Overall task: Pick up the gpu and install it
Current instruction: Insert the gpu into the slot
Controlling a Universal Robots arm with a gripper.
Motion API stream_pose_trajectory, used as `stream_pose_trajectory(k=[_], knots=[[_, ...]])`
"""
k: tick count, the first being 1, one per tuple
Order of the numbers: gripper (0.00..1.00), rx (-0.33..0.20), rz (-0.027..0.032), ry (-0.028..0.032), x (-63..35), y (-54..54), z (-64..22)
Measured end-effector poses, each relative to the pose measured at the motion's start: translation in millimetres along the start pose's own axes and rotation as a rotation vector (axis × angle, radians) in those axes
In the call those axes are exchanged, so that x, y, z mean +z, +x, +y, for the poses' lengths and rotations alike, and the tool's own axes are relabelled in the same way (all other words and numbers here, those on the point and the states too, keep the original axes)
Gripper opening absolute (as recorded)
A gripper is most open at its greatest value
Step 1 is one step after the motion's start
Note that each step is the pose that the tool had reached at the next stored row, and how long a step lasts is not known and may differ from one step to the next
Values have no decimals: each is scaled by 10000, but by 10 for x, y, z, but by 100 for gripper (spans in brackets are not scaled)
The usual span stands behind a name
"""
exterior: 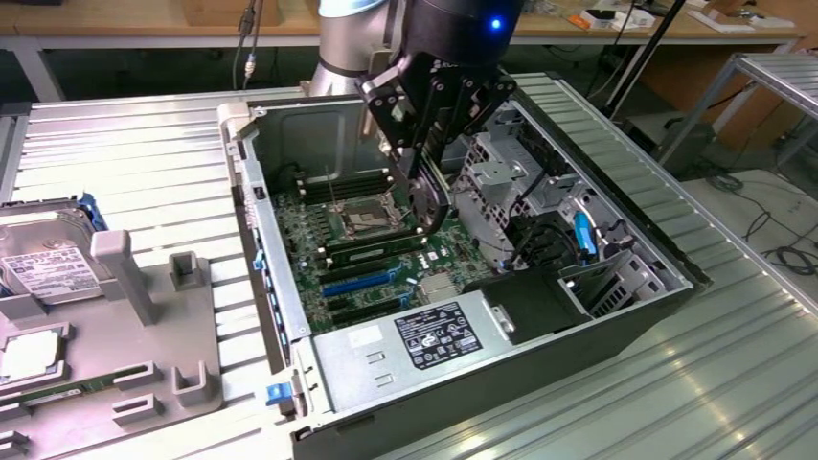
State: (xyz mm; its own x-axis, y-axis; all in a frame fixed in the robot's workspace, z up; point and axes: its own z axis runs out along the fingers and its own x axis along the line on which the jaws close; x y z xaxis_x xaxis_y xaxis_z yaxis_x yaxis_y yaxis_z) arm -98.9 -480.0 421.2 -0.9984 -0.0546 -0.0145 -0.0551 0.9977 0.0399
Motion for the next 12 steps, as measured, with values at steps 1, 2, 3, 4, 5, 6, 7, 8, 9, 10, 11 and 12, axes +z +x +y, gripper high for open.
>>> stream_pose_trajectory(k=[1, 2, 3, 4, 5, 6, 7, 8, 9, 10, 11, 12], knots=[[27, -24, 2, 0, 0, 0, 0], [27, -75, 3, -1, 0, 0, 0], [27, -100, 4, -1, 0, 0, 0], [27, -163, 7, -3, 0, -1, 0], [27, -223, 9, -3, 0, -1, 0], [27, -268, 11, -4, 0, -1, 0], [27, -317, 13, -4, 0, -1, 0], [27, -353, 14, -5, 0, -1, 0], [27, -387, 15, -5, 0, -1, 0], [27, -414, 17, -6, 0, -1, 0], [27, -457, 19, -6, 0, -1, 0], [27, -496, 20, -7, 0, -1, 0]])
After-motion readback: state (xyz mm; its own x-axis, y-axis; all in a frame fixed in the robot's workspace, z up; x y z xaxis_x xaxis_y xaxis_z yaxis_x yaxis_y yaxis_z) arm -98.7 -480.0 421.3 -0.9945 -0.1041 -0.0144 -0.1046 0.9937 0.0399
